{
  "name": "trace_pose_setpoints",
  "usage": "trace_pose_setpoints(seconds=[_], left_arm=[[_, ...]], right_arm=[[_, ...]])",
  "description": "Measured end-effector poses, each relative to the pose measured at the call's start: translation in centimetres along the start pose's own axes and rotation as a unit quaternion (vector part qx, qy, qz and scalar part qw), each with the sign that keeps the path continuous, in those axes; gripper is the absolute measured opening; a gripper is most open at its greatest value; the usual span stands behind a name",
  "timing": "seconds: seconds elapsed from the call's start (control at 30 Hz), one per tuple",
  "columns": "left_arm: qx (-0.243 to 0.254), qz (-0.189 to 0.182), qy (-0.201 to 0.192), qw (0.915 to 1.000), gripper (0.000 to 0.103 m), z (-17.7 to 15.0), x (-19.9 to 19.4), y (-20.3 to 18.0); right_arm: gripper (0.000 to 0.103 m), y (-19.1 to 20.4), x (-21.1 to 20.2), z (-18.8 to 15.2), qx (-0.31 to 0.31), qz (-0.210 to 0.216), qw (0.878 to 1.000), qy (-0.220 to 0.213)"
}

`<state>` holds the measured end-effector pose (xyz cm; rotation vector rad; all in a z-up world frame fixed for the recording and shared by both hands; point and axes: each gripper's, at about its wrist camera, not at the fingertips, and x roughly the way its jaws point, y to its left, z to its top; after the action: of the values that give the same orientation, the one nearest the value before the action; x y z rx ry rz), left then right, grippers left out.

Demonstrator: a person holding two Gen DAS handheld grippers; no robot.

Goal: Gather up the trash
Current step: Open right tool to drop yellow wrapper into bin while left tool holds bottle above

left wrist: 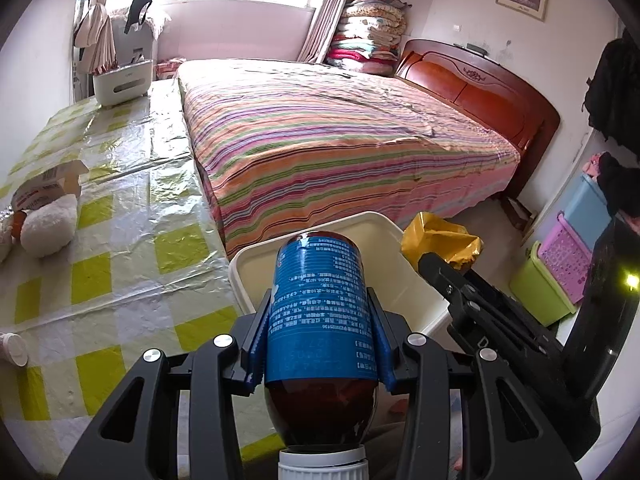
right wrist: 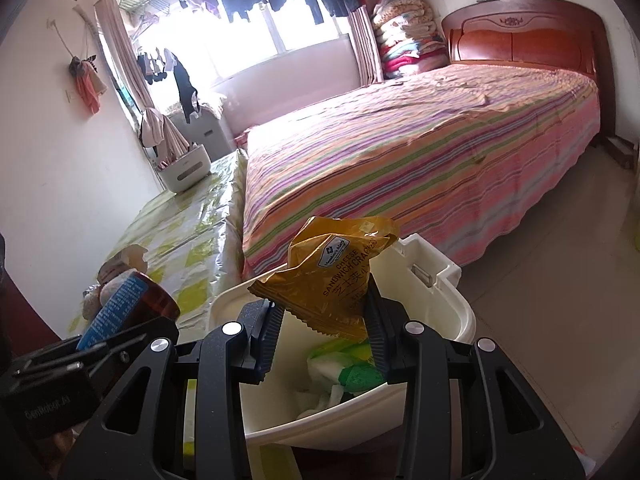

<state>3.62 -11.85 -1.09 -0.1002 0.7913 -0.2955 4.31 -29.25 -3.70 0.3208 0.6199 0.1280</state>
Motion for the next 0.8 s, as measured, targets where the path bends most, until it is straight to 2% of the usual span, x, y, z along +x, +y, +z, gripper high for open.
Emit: trace_pose_setpoints(seconds=[0.7, 0.77, 0.8], left_arm=[[-0.001, 0.006, 0.006, 1.0000, 0.041, -1.2, -0.5, -0.2], [0.000, 0.006, 0.008, 0.9999, 0.041, -1.3, -0.4, -0.3], [-0.001, 0.005, 0.009, 0.9999, 0.041, -1.3, -0.4, -0.3]], right_arm=[[0.041, 0.1, 3.1, 0.3, 0.015, 0.028, 0.998, 0.055], [0.047, 0.3, 3.1, 0.3, 0.009, 0.028, 0.998, 0.053], [0.053, 0.3, 3.0, 0.3, 0.008, 0.026, 0.998, 0.051]])
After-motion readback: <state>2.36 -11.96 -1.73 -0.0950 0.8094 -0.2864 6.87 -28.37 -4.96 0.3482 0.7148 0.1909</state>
